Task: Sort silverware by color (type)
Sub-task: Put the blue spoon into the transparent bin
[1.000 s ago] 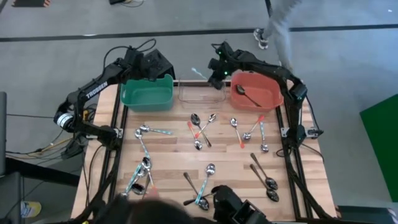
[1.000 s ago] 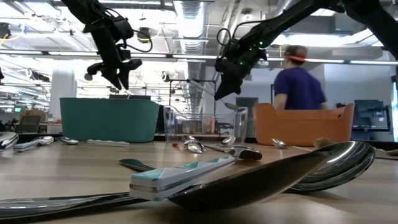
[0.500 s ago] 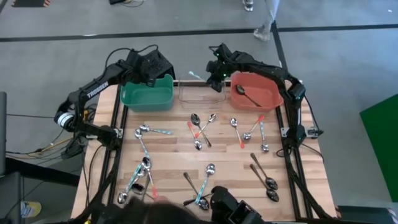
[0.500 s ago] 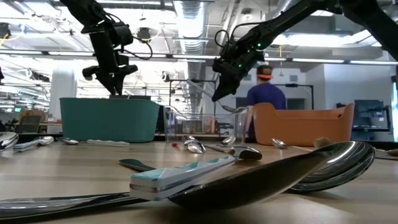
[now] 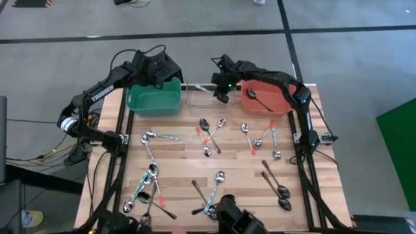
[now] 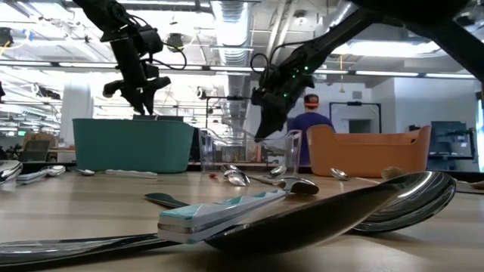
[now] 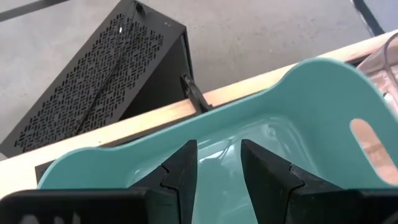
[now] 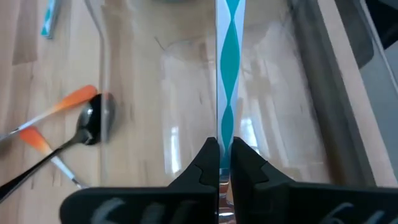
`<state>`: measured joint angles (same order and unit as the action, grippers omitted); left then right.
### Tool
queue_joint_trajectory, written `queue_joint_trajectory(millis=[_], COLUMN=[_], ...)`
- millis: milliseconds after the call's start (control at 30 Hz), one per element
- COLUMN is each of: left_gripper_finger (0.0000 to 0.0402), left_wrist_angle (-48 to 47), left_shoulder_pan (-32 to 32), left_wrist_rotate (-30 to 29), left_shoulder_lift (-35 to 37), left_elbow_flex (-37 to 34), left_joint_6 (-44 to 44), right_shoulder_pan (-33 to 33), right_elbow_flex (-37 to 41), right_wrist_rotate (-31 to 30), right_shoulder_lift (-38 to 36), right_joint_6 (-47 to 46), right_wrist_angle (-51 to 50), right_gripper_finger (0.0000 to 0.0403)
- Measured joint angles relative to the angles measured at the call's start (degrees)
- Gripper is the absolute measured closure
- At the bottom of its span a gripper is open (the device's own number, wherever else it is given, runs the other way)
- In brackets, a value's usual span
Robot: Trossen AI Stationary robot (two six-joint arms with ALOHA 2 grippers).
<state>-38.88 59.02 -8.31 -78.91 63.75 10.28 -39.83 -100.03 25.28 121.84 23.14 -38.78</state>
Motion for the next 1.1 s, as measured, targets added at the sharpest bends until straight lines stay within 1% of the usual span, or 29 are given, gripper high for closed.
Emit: queue_joint_trajectory(millis=[167,467,600,700,933,1000,1100], left_gripper_finger=[0.029,0.029,0.029,0.029,0.029,0.029,0.029], left_wrist_angle=[0.21,0.19,0.19,0.19,0.17,0.18,0.21], left_shoulder_pan=[0.0,0.0,0.0,0.0,0.0,-0.02,-0.02], left_wrist_rotate=[0.13,0.46,0.46,0.46,0.42,0.48,0.48], left_shoulder_lift=[0.01,0.02,0.02,0.02,0.04,0.04,0.04], left_elbow_flex=[0.0,0.02,0.02,0.02,0.04,0.07,0.07], left_joint_6=[0.0,-0.72,-1.09,-1.16,-1.14,-1.36,-1.44], right_shoulder_pan=[-0.09,0.46,0.94,0.96,1.24,1.22,1.77], right_elbow_flex=[0.05,0.02,0.02,0.02,0.0,0.1,-0.09], right_wrist_rotate=[-0.05,-0.19,-2.9,-3.14,-4.47,-4.83,-6.25], right_shoulder_lift=[1.45,1.34,1.34,1.34,4.05,4.24,4.66], right_joint_6=[-2.21,-2.3,-2.26,-2.26,-2.36,-2.98,-3.2], right_wrist_angle=[-0.22,0.29,0.5,0.63,0.34,-1.72,-1.16], right_gripper_finger=[0.0367,0.0361,0.036,0.036,0.0359,0.0354,0.0343])
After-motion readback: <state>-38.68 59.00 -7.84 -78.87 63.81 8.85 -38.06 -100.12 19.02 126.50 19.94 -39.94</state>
